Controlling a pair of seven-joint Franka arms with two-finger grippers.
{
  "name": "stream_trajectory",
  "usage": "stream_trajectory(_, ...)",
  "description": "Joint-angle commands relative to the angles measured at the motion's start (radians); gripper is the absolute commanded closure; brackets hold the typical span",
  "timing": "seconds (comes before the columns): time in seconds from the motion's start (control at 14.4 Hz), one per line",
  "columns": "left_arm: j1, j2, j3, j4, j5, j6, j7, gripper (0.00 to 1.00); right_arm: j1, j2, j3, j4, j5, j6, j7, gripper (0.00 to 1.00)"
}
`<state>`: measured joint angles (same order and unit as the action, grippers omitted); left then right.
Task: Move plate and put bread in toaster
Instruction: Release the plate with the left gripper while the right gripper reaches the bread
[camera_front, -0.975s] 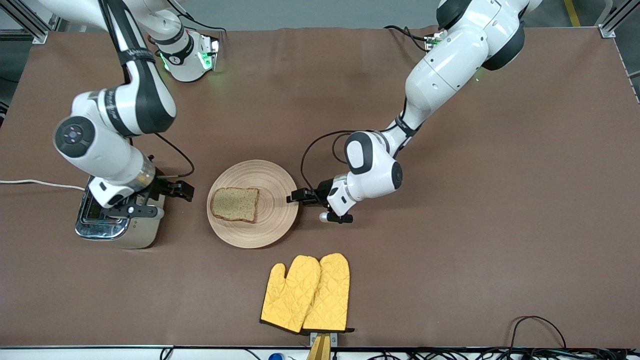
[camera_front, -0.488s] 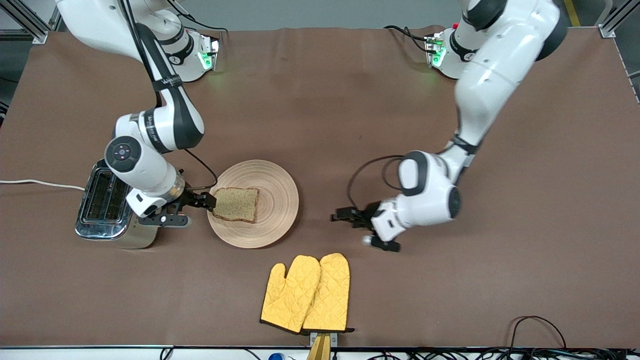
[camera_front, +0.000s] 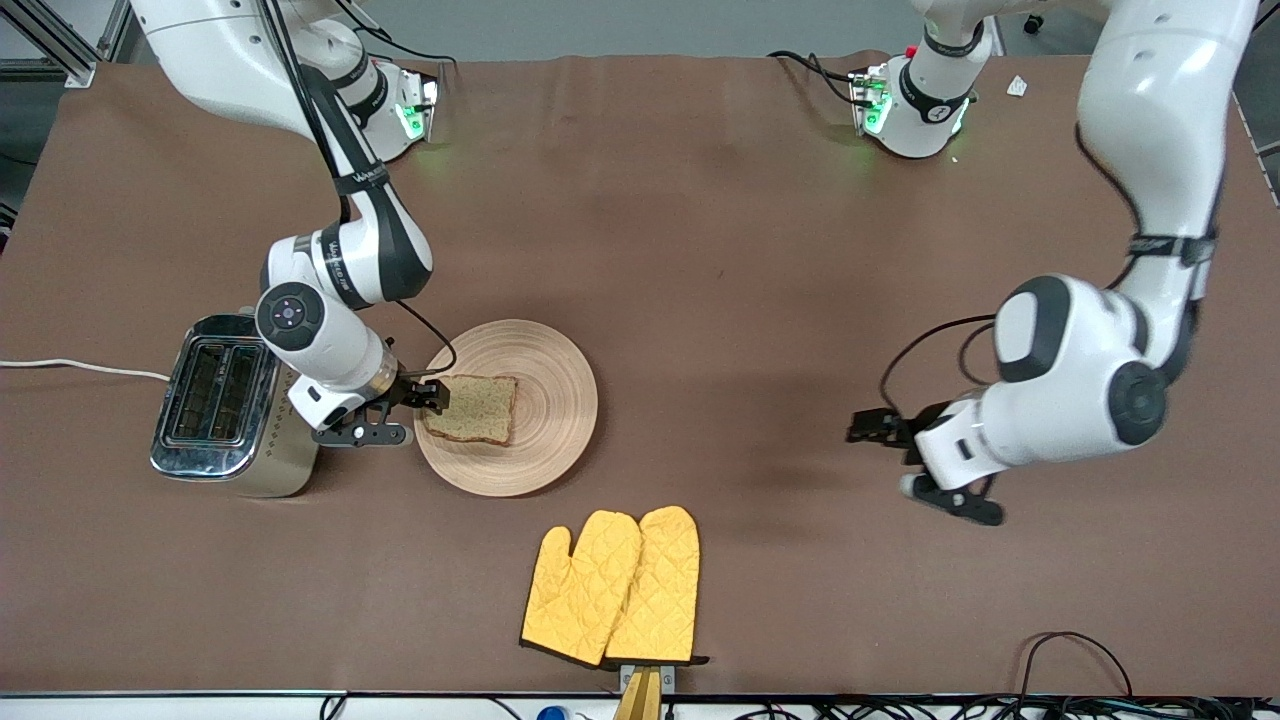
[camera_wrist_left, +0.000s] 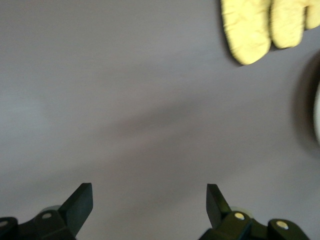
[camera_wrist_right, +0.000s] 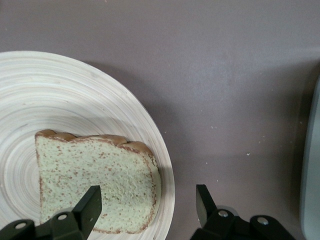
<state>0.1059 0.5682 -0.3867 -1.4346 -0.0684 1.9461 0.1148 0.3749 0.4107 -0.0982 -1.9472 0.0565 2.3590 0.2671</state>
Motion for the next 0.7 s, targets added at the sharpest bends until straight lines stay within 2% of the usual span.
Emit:
stream_trajectory(0.0,0.047,-0.094,0.003,0.043,0.079,-0.18,-0.012,0.0,0.01,0.008,-0.008,-0.024,0.002,0.014,0.021,0.17)
stream_trajectory(0.14,0.061,-0.112,0.0,0.11,0.137,-0.327,-0.012,0.0,0.01,0.022,-0.008,-0.029,0.002,0.016,0.023,0.2)
stream_trajectory(0.21,0.061,-0.14,0.002,0.117,0.156,-0.355,-0.01,0.0,0.01,0.025,-0.006,-0.03,0.002,0.016,0.024,0.2)
stream_trajectory(0.42,0.078,-0.212,0.005,0.117,0.165,-0.365,-0.015,0.0,0.015,0.034,-0.006,-0.033,0.002,0.014,0.07,0.22)
stream_trajectory(0.63,0.155,-0.281,-0.004,0.117,0.162,-0.374,-0.006,0.0,0.024,0.037,-0.006,-0.03,0.002,0.016,0.073,0.3)
